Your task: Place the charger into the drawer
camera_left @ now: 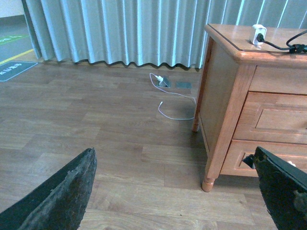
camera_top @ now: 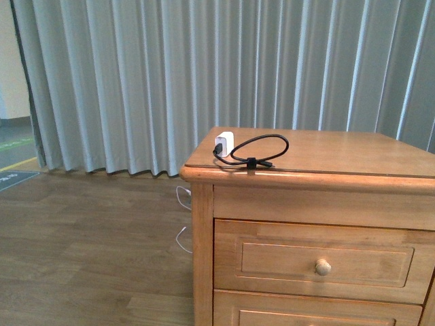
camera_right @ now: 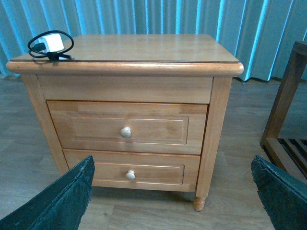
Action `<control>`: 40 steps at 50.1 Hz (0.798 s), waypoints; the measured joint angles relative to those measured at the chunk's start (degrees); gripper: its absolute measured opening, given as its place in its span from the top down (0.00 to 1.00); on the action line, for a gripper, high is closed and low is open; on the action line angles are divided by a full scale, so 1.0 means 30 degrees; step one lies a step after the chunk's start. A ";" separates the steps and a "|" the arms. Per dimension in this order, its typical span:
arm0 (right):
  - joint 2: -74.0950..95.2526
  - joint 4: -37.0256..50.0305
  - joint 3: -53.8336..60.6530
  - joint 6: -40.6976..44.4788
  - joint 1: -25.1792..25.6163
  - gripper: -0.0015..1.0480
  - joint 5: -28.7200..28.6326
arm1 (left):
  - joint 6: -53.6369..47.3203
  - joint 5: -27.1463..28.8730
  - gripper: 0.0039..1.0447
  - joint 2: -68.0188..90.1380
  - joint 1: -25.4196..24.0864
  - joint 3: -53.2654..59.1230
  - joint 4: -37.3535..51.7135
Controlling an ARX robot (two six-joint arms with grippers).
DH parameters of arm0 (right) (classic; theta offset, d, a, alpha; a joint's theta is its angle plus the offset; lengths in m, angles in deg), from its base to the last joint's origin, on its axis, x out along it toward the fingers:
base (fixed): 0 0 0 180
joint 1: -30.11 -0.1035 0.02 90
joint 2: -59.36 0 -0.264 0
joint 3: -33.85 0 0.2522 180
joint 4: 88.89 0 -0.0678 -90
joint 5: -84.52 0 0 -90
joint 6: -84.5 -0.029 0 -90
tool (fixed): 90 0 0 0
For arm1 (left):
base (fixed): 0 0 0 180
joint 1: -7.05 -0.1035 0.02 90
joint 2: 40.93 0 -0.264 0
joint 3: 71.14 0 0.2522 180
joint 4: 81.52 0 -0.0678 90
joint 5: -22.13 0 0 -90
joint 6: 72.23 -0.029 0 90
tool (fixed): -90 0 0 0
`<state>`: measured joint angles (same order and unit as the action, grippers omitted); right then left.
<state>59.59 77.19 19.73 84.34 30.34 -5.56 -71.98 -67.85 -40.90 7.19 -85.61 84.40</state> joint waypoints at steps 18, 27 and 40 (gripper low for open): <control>0.0000 0.0000 0.0000 0.0000 0.0000 0.08 0.0000 | 0.0007 0.0000 0.05 0.0000 0.0007 0.0000 0.0000; 0.0000 0.0000 0.0000 0.0000 0.0000 0.08 0.0000 | 0.0000 0.0000 0.05 0.0000 0.0000 0.0000 0.0000; 0.0000 0.0000 0.0000 0.0000 0.0000 0.08 0.0000 | 0.0000 0.0000 0.05 0.0000 0.0000 0.0000 0.0000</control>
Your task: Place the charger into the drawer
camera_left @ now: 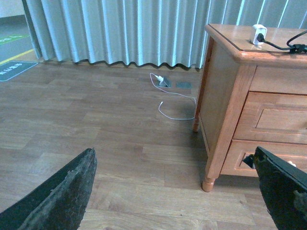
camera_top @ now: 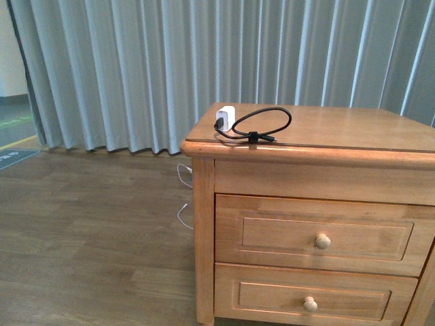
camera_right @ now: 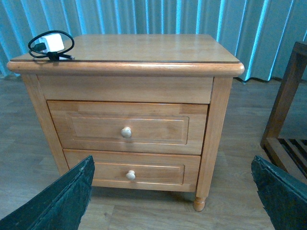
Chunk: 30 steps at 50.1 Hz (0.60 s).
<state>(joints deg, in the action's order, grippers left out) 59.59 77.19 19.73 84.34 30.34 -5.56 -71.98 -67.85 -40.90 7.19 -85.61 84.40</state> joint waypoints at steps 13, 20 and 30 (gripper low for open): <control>0.0029 -0.0058 0.0000 0.0022 -0.0022 0.08 0.0102 | 0.0000 0.0000 0.05 0.0000 0.0007 0.0000 0.0000; 0.1734 -0.2834 -0.0780 0.0109 -0.0597 0.08 0.1253 | 0.0000 0.0000 0.05 0.0000 0.0000 0.0000 0.0000; 0.5872 -0.0342 -0.1807 -0.0226 -0.2171 0.08 0.2200 | 0.0000 0.0000 0.05 0.0000 0.0007 0.0000 0.0000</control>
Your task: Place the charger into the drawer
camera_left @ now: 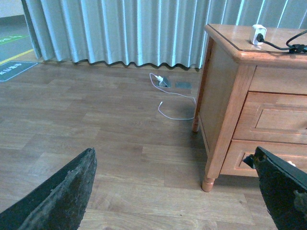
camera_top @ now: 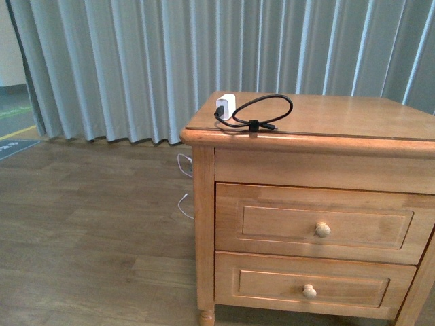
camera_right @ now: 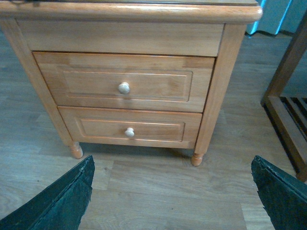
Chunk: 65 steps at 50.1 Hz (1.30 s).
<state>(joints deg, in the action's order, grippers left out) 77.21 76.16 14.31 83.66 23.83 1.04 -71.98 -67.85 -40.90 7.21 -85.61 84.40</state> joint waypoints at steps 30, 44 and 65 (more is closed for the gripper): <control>2.0451 1.2502 -0.5952 -0.0612 -0.3818 0.08 0.1523 | 0.0000 0.0000 0.05 0.0000 -0.0007 0.0000 0.0000; 2.8042 1.4717 -1.0083 -0.0692 -0.4189 0.08 0.1945 | 0.0000 0.0000 0.05 0.0000 -0.0007 0.0000 0.0000; 3.4738 1.4710 -1.6538 -0.1231 -0.3687 0.08 0.2528 | 0.0007 0.0000 0.05 0.0000 -0.0007 0.0000 0.0000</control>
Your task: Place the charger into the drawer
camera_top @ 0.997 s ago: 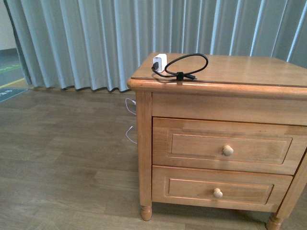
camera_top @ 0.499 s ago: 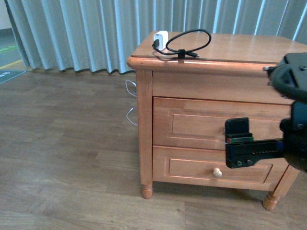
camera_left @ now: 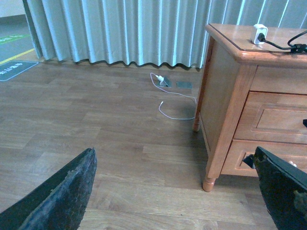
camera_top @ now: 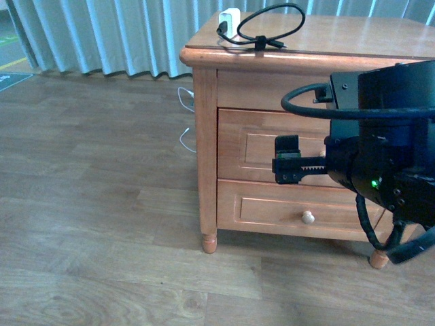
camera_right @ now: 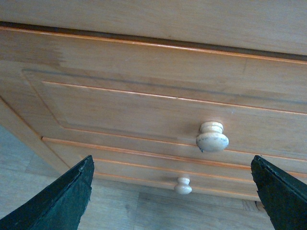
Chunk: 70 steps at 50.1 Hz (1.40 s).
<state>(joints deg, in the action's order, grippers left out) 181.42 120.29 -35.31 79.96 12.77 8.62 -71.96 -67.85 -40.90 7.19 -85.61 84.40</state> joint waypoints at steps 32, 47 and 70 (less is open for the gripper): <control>0.3963 0.0321 -0.3424 0.0066 0.1406 0.08 0.0277 | -0.0007 0.0000 0.05 0.0000 0.0007 0.0000 0.0000; 0.4000 0.0539 -0.3453 -0.0066 0.1406 0.08 0.0342 | -0.0007 0.0000 0.05 0.0000 0.0000 0.0000 0.0000; 0.4007 0.0787 -0.3461 -0.0087 0.1290 0.19 0.0670 | -0.0007 0.0000 0.05 0.0000 0.0000 0.0000 0.0000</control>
<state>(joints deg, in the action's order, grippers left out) 193.45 122.65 -45.69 79.70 16.64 10.64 -71.98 -67.85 -40.90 7.19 -85.61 84.40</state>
